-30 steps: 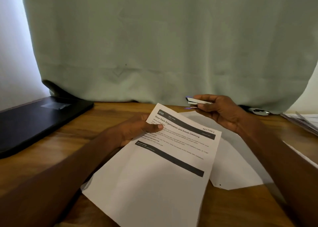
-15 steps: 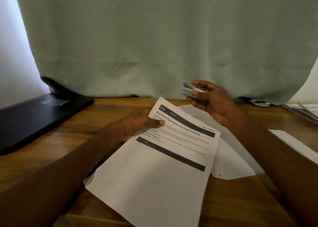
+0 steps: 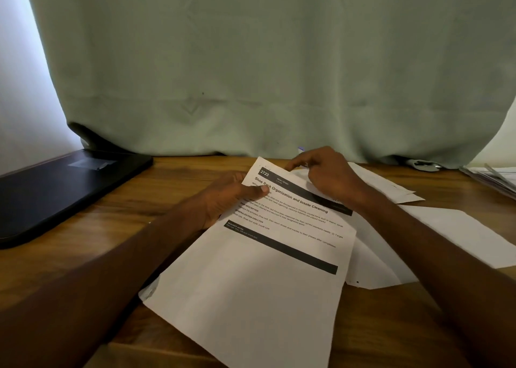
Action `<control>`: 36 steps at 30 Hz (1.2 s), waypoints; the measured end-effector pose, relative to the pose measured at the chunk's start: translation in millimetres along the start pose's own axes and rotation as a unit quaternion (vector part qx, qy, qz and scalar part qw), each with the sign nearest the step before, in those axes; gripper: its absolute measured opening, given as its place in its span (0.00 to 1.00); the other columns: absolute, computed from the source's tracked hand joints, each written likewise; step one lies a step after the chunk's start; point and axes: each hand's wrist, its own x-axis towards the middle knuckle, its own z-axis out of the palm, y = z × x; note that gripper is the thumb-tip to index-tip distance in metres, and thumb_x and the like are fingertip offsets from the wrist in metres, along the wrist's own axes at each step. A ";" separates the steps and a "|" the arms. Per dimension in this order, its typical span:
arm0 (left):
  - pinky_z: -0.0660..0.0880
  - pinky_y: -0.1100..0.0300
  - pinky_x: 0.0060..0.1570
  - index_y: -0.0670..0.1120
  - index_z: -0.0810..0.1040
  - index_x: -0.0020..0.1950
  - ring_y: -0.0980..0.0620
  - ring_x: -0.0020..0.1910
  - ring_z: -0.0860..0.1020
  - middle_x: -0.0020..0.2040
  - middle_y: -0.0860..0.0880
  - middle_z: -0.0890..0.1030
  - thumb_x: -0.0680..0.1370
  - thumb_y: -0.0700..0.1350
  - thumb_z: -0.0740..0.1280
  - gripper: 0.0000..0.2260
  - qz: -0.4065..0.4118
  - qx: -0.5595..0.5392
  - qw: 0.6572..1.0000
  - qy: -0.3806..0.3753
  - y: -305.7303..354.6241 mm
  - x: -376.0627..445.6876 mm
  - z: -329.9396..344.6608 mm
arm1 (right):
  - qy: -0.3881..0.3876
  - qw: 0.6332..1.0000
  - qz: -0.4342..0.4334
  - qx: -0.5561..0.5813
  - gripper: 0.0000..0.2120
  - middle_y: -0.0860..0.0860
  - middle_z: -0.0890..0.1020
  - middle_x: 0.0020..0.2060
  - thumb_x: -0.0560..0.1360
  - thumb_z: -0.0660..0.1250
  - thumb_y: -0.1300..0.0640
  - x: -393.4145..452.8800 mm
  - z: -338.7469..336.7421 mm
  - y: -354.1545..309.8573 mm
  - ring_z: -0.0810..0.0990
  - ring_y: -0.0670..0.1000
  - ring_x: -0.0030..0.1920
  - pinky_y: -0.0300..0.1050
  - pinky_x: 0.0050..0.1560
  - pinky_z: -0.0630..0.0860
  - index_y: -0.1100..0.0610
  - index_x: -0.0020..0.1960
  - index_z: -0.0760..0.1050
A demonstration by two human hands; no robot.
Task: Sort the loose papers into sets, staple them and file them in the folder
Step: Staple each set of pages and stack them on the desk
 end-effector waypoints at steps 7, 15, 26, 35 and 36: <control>0.82 0.44 0.57 0.44 0.82 0.64 0.41 0.54 0.86 0.56 0.43 0.87 0.79 0.44 0.72 0.13 0.006 0.019 0.999 0.034 1.1 -0.2 4.7 | -0.039 0.993 -0.027 -0.108 0.16 0.50 0.74 0.43 0.84 0.59 0.53 -5.3 15.0 -8.9 0.78 0.52 0.43 0.39 0.37 0.67 0.56 0.44 0.82; 0.84 0.49 0.49 0.45 0.81 0.64 0.43 0.53 0.86 0.55 0.44 0.87 0.82 0.44 0.68 0.11 0.001 0.003 0.999 0.041 4.3 -2.8 9.4 | -0.090 0.990 -0.048 -0.096 0.18 0.48 0.74 0.34 0.85 0.61 0.50 -4.7 15.0 -5.1 0.76 0.49 0.37 0.42 0.39 0.68 0.54 0.40 0.81; 0.82 0.52 0.45 0.44 0.85 0.57 0.42 0.46 0.87 0.49 0.40 0.87 0.77 0.44 0.75 0.10 0.016 -0.022 0.993 0.117 7.6 -3.6 8.7 | -0.133 0.990 -0.049 -0.022 0.14 0.49 0.85 0.41 0.83 0.65 0.50 -6.5 17.7 -5.2 0.82 0.50 0.44 0.42 0.45 0.75 0.51 0.45 0.86; 0.82 0.57 0.38 0.46 0.84 0.56 0.45 0.44 0.88 0.46 0.43 0.88 0.76 0.45 0.76 0.10 0.000 -0.010 0.989 0.149 10.0 -6.8 12.6 | -0.101 0.990 -0.096 0.029 0.05 0.40 0.82 0.51 0.84 0.64 0.52 -4.7 17.4 5.4 0.80 0.46 0.51 0.36 0.50 0.73 0.46 0.52 0.78; 0.82 0.57 0.37 0.46 0.84 0.57 0.45 0.44 0.88 0.46 0.44 0.88 0.76 0.45 0.76 0.10 -0.002 -0.006 0.989 0.148 10.3 -7.2 12.9 | -0.082 0.991 -0.092 0.054 0.05 0.43 0.83 0.49 0.84 0.63 0.53 -3.0 15.3 7.6 0.81 0.46 0.49 0.39 0.49 0.75 0.45 0.54 0.76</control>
